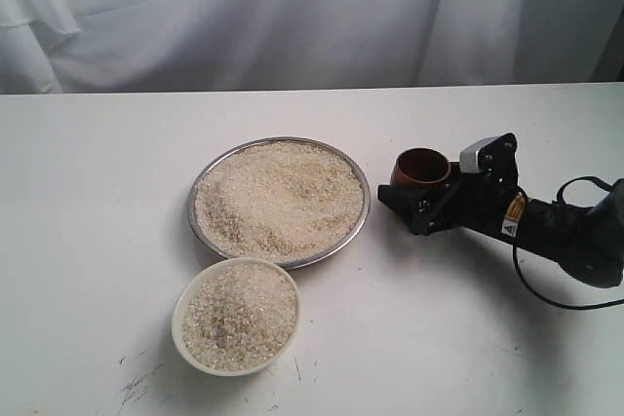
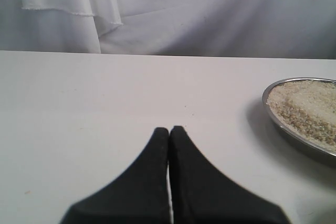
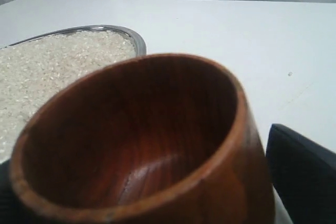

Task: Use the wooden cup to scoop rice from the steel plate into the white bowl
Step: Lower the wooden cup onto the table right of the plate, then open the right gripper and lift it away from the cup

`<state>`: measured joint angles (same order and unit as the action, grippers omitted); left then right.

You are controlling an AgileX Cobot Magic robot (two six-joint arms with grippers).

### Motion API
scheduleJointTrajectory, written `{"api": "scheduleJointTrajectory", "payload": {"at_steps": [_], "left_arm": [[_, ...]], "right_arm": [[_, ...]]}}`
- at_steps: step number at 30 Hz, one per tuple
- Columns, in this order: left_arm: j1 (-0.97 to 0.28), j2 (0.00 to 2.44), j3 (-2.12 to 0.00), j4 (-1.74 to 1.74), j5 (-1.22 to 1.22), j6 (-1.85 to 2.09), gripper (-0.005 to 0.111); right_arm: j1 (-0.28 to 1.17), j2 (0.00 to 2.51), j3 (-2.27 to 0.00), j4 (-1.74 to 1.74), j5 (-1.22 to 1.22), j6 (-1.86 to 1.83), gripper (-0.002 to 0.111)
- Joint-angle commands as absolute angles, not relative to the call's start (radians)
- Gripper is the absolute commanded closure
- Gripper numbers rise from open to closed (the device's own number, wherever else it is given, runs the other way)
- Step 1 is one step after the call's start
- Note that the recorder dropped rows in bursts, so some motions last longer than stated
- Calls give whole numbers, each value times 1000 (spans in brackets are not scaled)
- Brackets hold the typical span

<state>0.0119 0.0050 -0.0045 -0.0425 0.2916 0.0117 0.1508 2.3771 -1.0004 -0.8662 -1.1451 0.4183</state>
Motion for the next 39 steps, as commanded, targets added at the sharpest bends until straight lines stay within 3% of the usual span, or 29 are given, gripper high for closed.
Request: {"api": "scheduleJointTrajectory", "payload": {"at_steps": [1,14,19,25,33,39], "left_arm": [[10,0,0,-43,285,9,107],[10,0,0,-43,285,9,107],[10,0,0,-43,285,9,107],[10,0,0,-43,285,9,107],[10,0,0,-43,285,9,107],[10,0,0,-43,285,9,107]], "right_arm": [[155,2337,-1005,-905,-1150,418,20],[155,2170,-1005,-909,-1142,422,20],[155,2075,-1005,-909,-1142,476,25],[155,1921,-1005,-917,-1064,692,48],[155,1649,-1005,-994,-942,978,108],[170,1445,-1005,-1074,-671,1118,108]]}}
